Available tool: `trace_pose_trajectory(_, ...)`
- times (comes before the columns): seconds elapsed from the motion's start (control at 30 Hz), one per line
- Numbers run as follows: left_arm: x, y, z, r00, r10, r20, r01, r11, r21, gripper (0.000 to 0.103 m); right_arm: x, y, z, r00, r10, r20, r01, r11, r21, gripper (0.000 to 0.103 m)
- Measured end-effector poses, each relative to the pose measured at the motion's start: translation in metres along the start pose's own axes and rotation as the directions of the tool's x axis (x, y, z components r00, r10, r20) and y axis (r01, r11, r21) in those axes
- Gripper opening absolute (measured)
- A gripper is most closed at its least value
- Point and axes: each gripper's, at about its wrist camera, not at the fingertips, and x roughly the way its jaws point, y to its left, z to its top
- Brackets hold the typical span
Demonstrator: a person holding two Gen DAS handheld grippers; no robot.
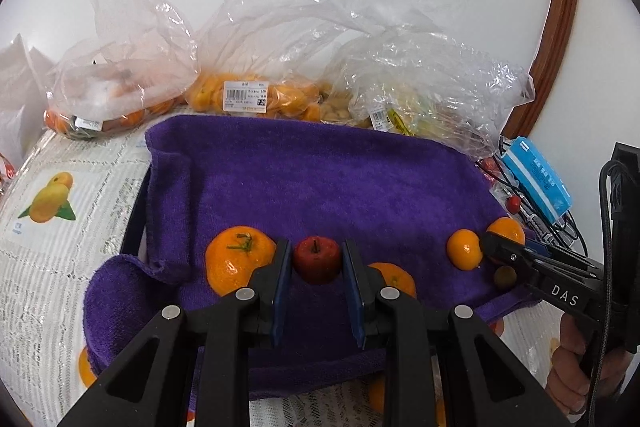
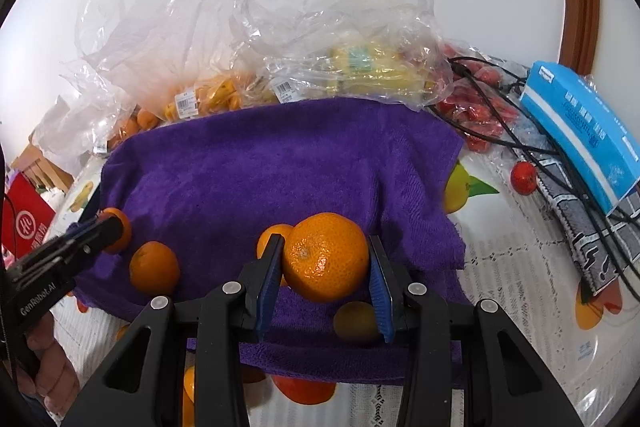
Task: Organize fruits
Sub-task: 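Lower both fruits onto the towel and open both tools, then withdraw both open tools and move them toward the oranges on the table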
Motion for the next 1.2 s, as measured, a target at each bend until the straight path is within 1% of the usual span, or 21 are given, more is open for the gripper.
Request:
trace_pose_trajectory(0.2,0.004,-0.003,-0.002,1.000,0.004,-0.014,-0.004,1.000,0.008,0.024,0.000,0.004,0.000,1.000,-0.004,0.004,0.004,1.000,-0.016,0.040)
trace_pose_trajectory(0.77,0.006,-0.002,-0.001,1.000,0.009,-0.021,-0.009,1.000,0.009,0.024,-0.001,0.007,0.000,1.000,-0.002,0.007,0.003,0.999,-0.040,0.041)
trace_pose_trajectory(0.93,0.006,-0.001,-0.002,1.000,-0.001,-0.026,0.001,1.000,0.009,0.029,-0.002,0.008,0.000,1.000,0.001,0.010,0.000,0.999,-0.051,0.041)
trace_pose_trajectory(1.0,0.003,-0.002,-0.002,1.000,-0.008,-0.020,0.008,1.000,0.012,0.036,-0.005,0.009,0.000,1.000,0.005,0.019,-0.004,0.998,-0.055,0.044)
trace_pose_trajectory(1.03,0.001,-0.002,-0.002,1.000,-0.010,-0.015,0.010,1.000,0.012,0.040,-0.007,0.010,0.001,1.000,0.006,0.025,-0.004,0.998,-0.057,0.048)
trace_pose_trajectory(1.07,-0.001,-0.003,-0.002,1.000,-0.014,-0.006,0.014,1.000,0.013,0.042,-0.009,0.010,0.001,0.999,0.005,0.036,-0.003,0.998,-0.059,0.053)
trace_pose_trajectory(1.13,-0.004,-0.003,-0.002,1.000,-0.019,0.005,0.019,1.000,0.014,0.047,-0.014,0.012,0.001,0.998,0.003,0.060,0.001,0.998,-0.067,0.058)
trace_pose_trajectory(1.2,-0.007,-0.003,-0.001,1.000,-0.025,0.019,0.024,1.000,0.014,0.048,-0.020,0.015,0.002,0.997,0.002,0.081,0.005,0.997,-0.077,0.063)
